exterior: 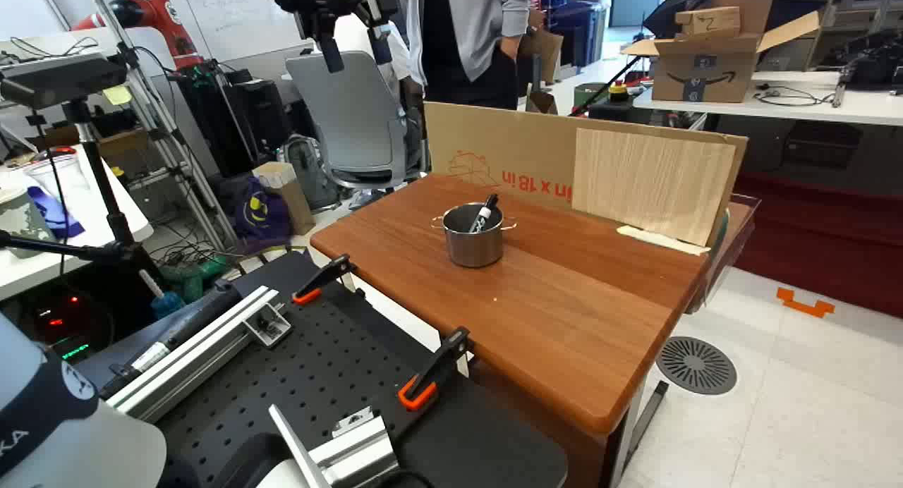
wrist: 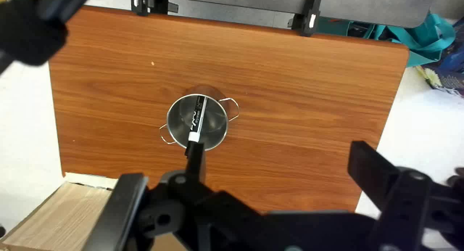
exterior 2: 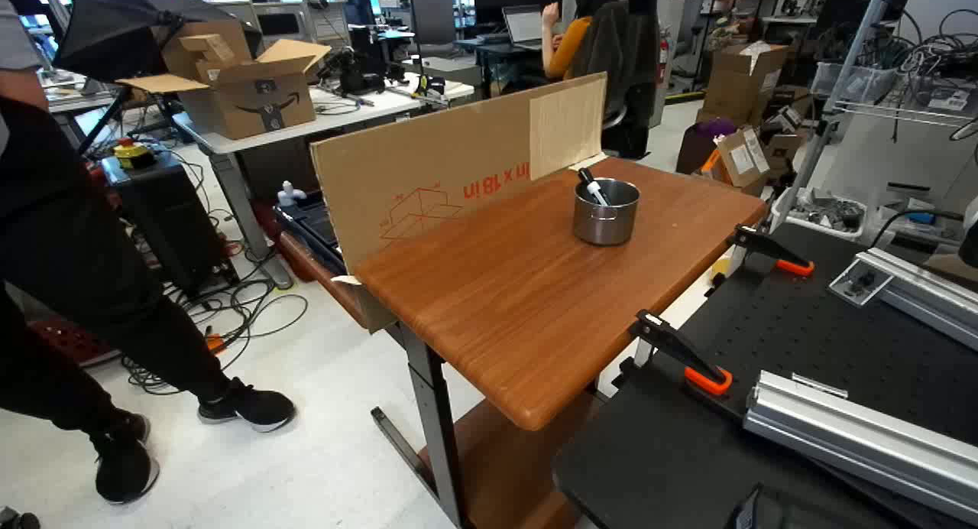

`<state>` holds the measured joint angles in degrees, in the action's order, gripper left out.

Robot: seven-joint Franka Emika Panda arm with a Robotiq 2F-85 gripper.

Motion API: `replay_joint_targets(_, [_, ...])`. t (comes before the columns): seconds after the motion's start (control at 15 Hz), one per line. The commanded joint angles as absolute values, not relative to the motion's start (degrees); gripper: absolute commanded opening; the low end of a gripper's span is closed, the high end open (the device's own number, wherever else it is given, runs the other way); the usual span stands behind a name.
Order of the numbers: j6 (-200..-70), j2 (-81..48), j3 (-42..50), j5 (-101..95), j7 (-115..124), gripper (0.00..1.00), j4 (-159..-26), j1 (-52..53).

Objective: Remove the marker from the pot and put it on the table

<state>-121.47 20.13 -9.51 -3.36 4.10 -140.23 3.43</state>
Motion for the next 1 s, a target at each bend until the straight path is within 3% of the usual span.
replay_joint_targets(0.0, [-121.3,20.1,-8.7,-3.7,4.4,1.0,-140.1,4.3])
replay_joint_targets(0.93, [-124.9,14.3,-7.2,-4.8,4.7,1.0,-138.9,2.9])
